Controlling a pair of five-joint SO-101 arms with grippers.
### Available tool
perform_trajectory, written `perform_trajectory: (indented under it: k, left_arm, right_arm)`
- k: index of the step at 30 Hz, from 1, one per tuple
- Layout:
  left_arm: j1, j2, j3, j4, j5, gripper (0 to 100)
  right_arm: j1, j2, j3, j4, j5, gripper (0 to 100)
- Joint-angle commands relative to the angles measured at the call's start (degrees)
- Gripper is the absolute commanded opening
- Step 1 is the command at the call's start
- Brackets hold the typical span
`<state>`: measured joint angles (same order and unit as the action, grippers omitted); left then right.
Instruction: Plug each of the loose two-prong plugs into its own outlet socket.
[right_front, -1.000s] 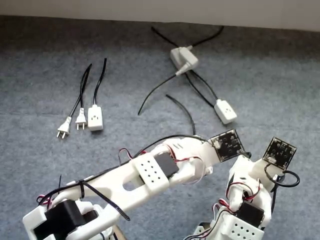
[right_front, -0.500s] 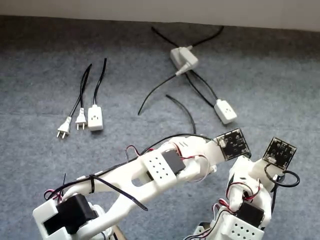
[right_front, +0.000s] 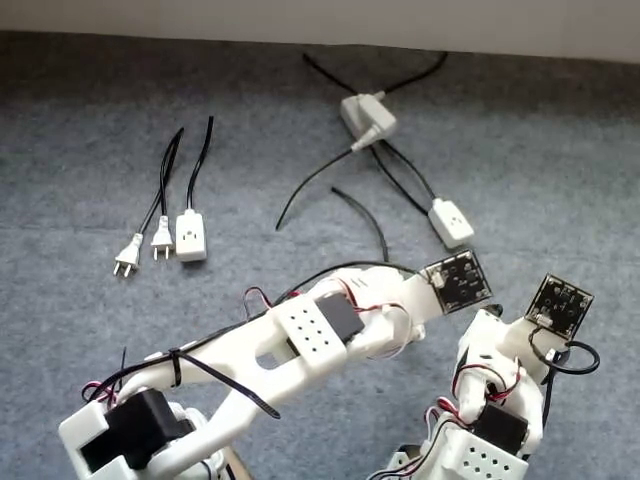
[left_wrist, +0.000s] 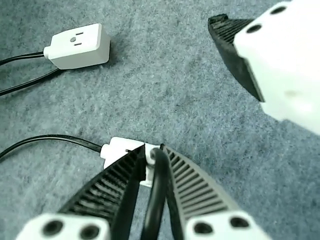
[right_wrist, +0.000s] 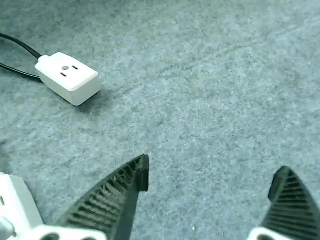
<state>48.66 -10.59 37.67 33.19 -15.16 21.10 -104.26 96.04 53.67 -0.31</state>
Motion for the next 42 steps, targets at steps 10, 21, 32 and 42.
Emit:
perform_trajectory:
  k: [10, 21, 32, 42]
  left_arm:
    - [-0.2, 4.1, -0.5, -0.1, -3.4, 1]
    - [-4.1, 4.1, -0.2, 3.2, -3.3, 1]
    - [-5.4, 4.1, 1.7, 2.9, 9.3, 1]
    - [-5.1, 4.4, 2.8, 2.8, 13.5, 1]
  right_arm:
    - [0.5, -0.7, 1.7, 0.1, 0.7, 36.8]
    - [0.5, -0.7, 1.8, 0.1, 0.7, 36.8]
    - [0.5, -0.7, 1.9, 0.1, 0.7, 36.8]
    - [0.5, -0.7, 2.0, 0.1, 0.8, 36.8]
